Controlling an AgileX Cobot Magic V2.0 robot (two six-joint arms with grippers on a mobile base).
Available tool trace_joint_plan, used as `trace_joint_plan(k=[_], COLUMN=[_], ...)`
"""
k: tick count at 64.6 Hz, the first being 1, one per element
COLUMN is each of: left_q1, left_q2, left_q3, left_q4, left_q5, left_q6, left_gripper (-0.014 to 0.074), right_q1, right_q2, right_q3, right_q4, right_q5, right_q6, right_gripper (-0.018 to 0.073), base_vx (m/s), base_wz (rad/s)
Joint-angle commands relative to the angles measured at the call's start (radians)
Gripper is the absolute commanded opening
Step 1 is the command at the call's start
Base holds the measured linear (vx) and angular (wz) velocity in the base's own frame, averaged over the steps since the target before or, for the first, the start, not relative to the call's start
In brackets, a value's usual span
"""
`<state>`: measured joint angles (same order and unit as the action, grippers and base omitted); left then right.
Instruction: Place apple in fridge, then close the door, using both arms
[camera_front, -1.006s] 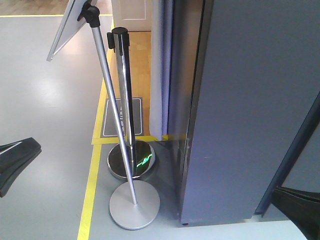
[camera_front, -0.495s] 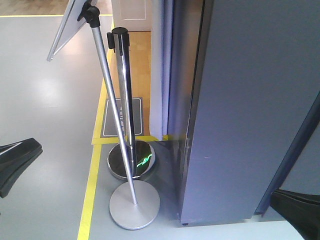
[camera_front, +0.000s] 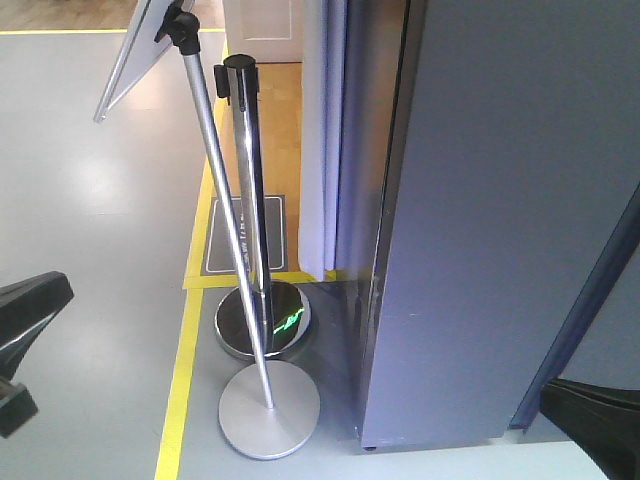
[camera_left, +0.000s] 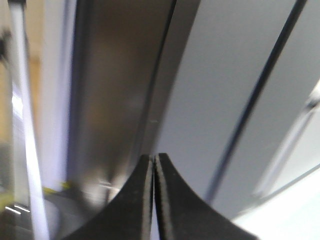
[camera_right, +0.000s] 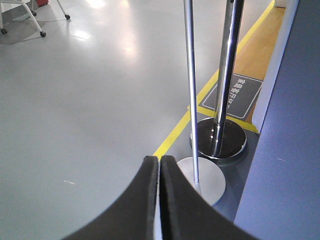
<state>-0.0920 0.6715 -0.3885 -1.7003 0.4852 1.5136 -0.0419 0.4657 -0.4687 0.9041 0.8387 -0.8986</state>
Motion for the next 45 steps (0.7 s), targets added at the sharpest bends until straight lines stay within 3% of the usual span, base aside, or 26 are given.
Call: trace_joint_plan(k=[1,27,45], left_q1=[0.000,0.000,0.000], left_q2=[-0.002,-0.002,-0.002], left_q3=[-0.034,-0.034,-0.020], left_q4=[-0.090,-0.090,-0.077], left_q5=[0.018,0.014,-0.118], left_q6=[0.129,0.129,0.129], left_gripper=[-0.0006,-0.0006,-0.0006], right_q1=[-0.005,-0.005,-0.005], right_q2=[0.006,0.006,0.006], right_q3=[-0.025,-0.025,-0.025], right_q4=[0.044,0.044,0.044], right_q5=[-0.031,-0.031,-0.031], right_q6=[-0.013,-0.013,-0.013], right_gripper=[-0.0005,-0.0005,-0.0005], base_vx=[0.00,0.00,0.00], base_wz=[0.00,0.00,0.00])
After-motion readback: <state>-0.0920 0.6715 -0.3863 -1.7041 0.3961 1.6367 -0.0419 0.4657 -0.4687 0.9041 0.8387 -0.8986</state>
